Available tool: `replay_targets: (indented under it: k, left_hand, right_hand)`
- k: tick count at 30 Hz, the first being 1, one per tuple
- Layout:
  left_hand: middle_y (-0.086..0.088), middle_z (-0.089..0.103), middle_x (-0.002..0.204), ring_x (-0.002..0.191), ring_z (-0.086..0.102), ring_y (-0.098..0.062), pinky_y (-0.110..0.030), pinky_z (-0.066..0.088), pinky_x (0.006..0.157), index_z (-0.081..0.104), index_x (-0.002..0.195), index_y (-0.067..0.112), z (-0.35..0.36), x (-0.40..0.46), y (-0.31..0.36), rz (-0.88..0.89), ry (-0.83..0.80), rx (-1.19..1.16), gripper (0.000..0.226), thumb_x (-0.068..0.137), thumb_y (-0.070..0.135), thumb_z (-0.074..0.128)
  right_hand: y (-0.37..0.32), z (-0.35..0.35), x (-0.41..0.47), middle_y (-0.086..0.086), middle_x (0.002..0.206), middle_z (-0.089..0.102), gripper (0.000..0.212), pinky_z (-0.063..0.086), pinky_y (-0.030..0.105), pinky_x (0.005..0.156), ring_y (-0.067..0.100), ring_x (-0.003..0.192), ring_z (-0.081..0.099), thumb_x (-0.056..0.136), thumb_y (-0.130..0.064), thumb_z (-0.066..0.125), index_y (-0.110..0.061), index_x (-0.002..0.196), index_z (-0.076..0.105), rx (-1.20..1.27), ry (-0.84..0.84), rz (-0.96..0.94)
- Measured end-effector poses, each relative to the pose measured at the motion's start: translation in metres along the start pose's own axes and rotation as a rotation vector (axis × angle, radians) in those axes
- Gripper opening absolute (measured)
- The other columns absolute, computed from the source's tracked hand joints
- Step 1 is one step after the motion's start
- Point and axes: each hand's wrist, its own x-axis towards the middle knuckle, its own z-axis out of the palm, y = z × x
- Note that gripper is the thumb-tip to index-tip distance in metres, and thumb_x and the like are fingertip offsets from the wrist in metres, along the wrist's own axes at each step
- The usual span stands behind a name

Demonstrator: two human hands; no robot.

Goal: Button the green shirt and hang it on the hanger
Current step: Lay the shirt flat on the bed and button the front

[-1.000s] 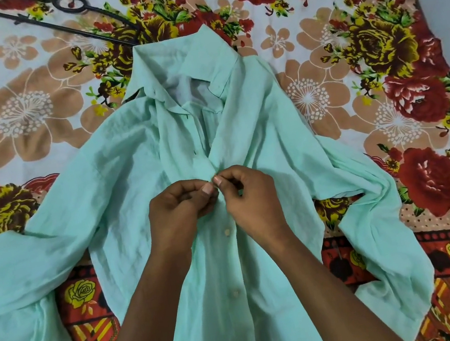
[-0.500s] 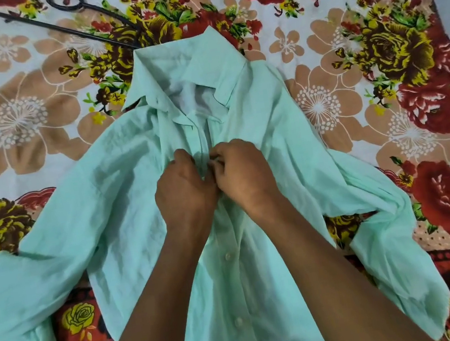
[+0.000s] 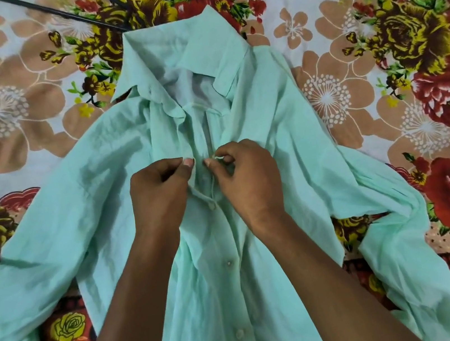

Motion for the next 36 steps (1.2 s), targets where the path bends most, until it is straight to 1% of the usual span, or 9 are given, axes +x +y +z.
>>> replay_targets:
  k: [4, 9, 11, 14, 18, 23, 28, 33, 36]
  left_hand:
    - [0.018, 0.068, 0.062, 0.056, 0.058, 0.007, -0.022, 0.046, 0.068, 0.078, 0.081, 0.024, 0.001, 0.001, 0.003, -0.029, 0.010, -0.024, 0.010, 0.089, 0.029, 0.078]
    - [0.014, 0.069, 0.071, 0.059, 0.060, 0.007, -0.017, 0.047, 0.069, 0.080, 0.096, 0.017, 0.007, -0.001, 0.004, 0.009, 0.046, -0.072, 0.012, 0.088, 0.026, 0.080]
    - [0.014, 0.073, 0.072, 0.064, 0.064, 0.007, -0.009, 0.047, 0.065, 0.080, 0.095, 0.017, 0.013, -0.004, 0.005, 0.039, 0.046, -0.072, 0.007, 0.089, 0.022, 0.078]
    - [0.021, 0.076, 0.078, 0.073, 0.069, 0.009, -0.002, 0.046, 0.063, 0.078, 0.092, 0.023, 0.018, -0.009, 0.005, 0.057, 0.028, -0.081, 0.005, 0.092, 0.019, 0.075]
    - [0.014, 0.077, 0.081, 0.078, 0.072, -0.003, -0.009, 0.053, 0.067, 0.079, 0.089, 0.029, 0.020, -0.015, 0.005, 0.118, 0.003, -0.065, 0.013, 0.093, 0.019, 0.073]
    - [0.001, 0.079, 0.084, 0.083, 0.075, -0.021, -0.032, 0.060, 0.077, 0.081, 0.093, 0.022, 0.020, -0.016, 0.003, 0.117, -0.064, -0.093, 0.023, 0.093, 0.006, 0.065]
    - [0.004, 0.079, 0.076, 0.072, 0.075, -0.008, -0.015, 0.055, 0.065, 0.078, 0.077, 0.032, 0.015, -0.014, 0.005, 0.173, -0.083, -0.133, 0.036, 0.091, 0.001, 0.068]
    - [-0.001, 0.078, 0.073, 0.070, 0.076, -0.018, -0.028, 0.061, 0.068, 0.079, 0.080, 0.025, 0.015, -0.010, 0.006, 0.162, -0.057, -0.095, 0.014, 0.086, 0.013, 0.076]
    - [-0.001, 0.079, 0.075, 0.072, 0.077, -0.017, -0.031, 0.063, 0.071, 0.079, 0.084, 0.019, 0.015, -0.009, 0.005, 0.149, -0.071, -0.087, 0.004, 0.086, 0.016, 0.080]
  right_hand:
    - [-0.003, 0.004, 0.003, -0.004, 0.093, 0.069, 0.008, 0.054, 0.037, 0.083, 0.016, 0.094, 0.063, 0.094, -0.024, 0.068, -0.020, 0.096, 0.074, 0.067, 0.059, 0.036]
    - [-0.006, -0.001, -0.003, -0.013, 0.085, 0.069, 0.005, 0.049, 0.015, 0.080, 0.004, 0.085, 0.063, 0.090, -0.021, 0.074, -0.025, 0.090, 0.077, 0.283, 0.208, 0.018]
    - [-0.007, -0.002, -0.006, -0.016, 0.083, 0.072, 0.005, 0.047, 0.009, 0.079, 0.000, 0.083, 0.066, 0.089, -0.021, 0.077, -0.026, 0.089, 0.079, 0.395, 0.170, 0.039]
    - [-0.007, -0.002, -0.006, -0.017, 0.083, 0.077, 0.005, 0.056, 0.016, 0.080, 0.000, 0.083, 0.071, 0.089, -0.022, 0.077, -0.026, 0.090, 0.081, 0.563, 0.069, 0.153]
    - [-0.005, -0.004, -0.004, -0.015, 0.083, 0.078, 0.004, 0.060, 0.023, 0.082, 0.002, 0.083, 0.072, 0.089, -0.023, 0.078, -0.024, 0.090, 0.081, 0.610, 0.073, 0.218]
    - [-0.001, -0.009, -0.001, -0.014, 0.082, 0.078, 0.004, 0.060, 0.025, 0.082, 0.003, 0.080, 0.073, 0.088, -0.021, 0.077, -0.023, 0.089, 0.081, 0.608, 0.052, 0.227]
    - [0.003, -0.018, 0.001, -0.012, 0.087, 0.079, 0.008, 0.057, 0.018, 0.083, 0.003, 0.085, 0.073, 0.092, -0.019, 0.075, -0.021, 0.093, 0.082, 0.594, -0.047, 0.139]
    - [0.002, -0.024, -0.001, -0.016, 0.088, 0.078, 0.013, 0.056, 0.020, 0.083, 0.002, 0.089, 0.071, 0.095, -0.034, 0.072, -0.026, 0.096, 0.082, 0.525, -0.116, 0.042]
    - [0.004, -0.024, -0.002, -0.016, 0.088, 0.078, 0.011, 0.053, 0.019, 0.080, 0.002, 0.089, 0.070, 0.095, -0.028, 0.073, -0.026, 0.095, 0.083, 0.482, -0.084, 0.011]
